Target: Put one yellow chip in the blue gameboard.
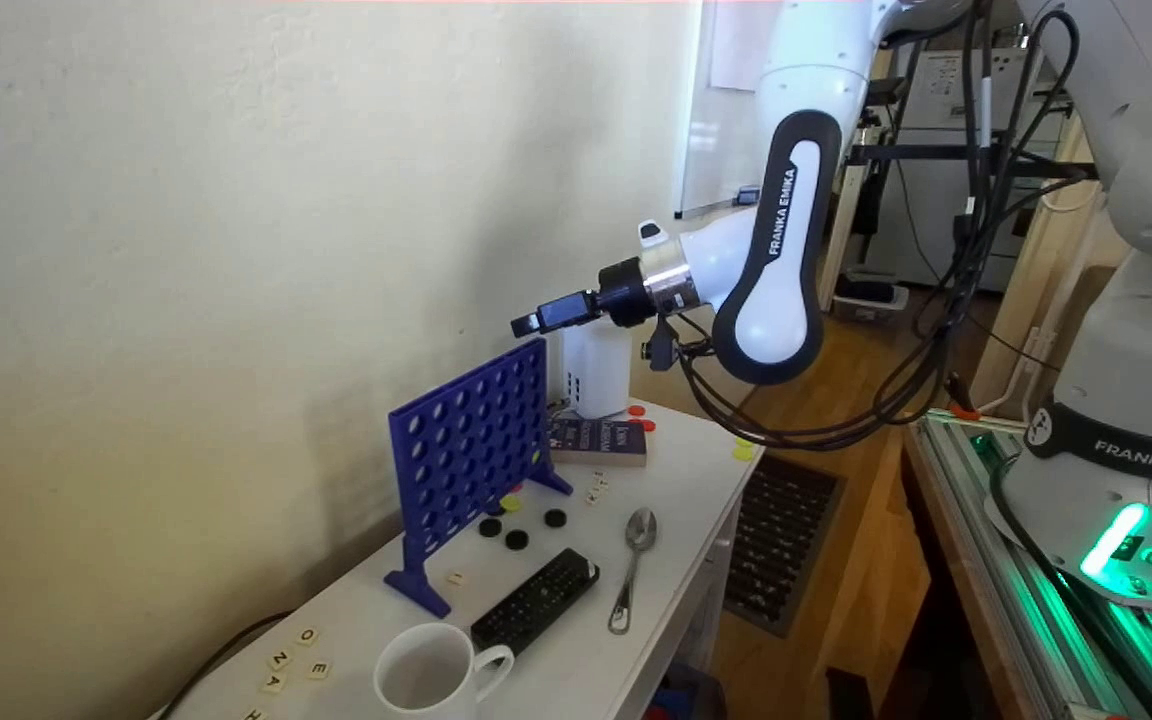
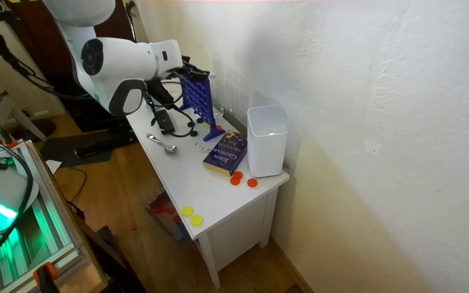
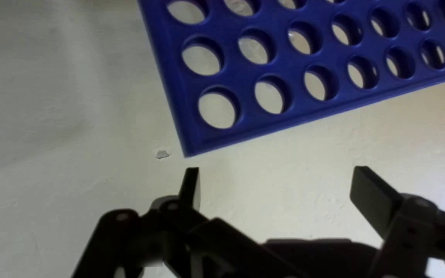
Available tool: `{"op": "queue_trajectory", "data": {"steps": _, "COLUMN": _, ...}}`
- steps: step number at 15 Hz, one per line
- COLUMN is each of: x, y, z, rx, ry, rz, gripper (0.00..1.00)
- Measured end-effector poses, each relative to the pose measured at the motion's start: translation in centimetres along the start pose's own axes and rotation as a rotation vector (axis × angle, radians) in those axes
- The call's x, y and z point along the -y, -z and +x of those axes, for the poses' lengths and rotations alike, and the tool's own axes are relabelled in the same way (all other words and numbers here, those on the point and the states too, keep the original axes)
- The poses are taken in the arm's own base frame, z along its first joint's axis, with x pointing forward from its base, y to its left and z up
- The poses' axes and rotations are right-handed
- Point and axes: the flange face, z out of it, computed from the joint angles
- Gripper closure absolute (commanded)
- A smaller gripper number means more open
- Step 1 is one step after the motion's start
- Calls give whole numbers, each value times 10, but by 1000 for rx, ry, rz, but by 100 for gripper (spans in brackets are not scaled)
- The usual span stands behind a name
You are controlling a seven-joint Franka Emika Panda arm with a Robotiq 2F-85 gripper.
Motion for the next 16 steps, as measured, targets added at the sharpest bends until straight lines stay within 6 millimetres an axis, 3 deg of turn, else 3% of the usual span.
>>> {"op": "queue_trajectory", "data": {"steps": 3, "x": 41, "y": 3, "z": 23, "rx": -31, "ry": 49, "rz": 61, "gripper": 0}}
{"op": "queue_trajectory", "data": {"steps": 6, "x": 81, "y": 14, "z": 50, "rx": -15, "ry": 109, "rz": -13, "gripper": 0}}
{"op": "queue_trajectory", "data": {"steps": 10, "x": 99, "y": 32, "z": 88, "rx": 32, "ry": 151, "rz": -185, "gripper": 0}}
{"op": "queue_trajectory", "data": {"steps": 14, "x": 97, "y": 56, "z": 128, "rx": 84, "ry": 159, "rz": -357, "gripper": 0}}
{"op": "queue_trajectory", "data": {"steps": 16, "x": 115, "y": 60, "z": 146, "rx": 135, "ry": 199, "rz": -325, "gripper": 0}}
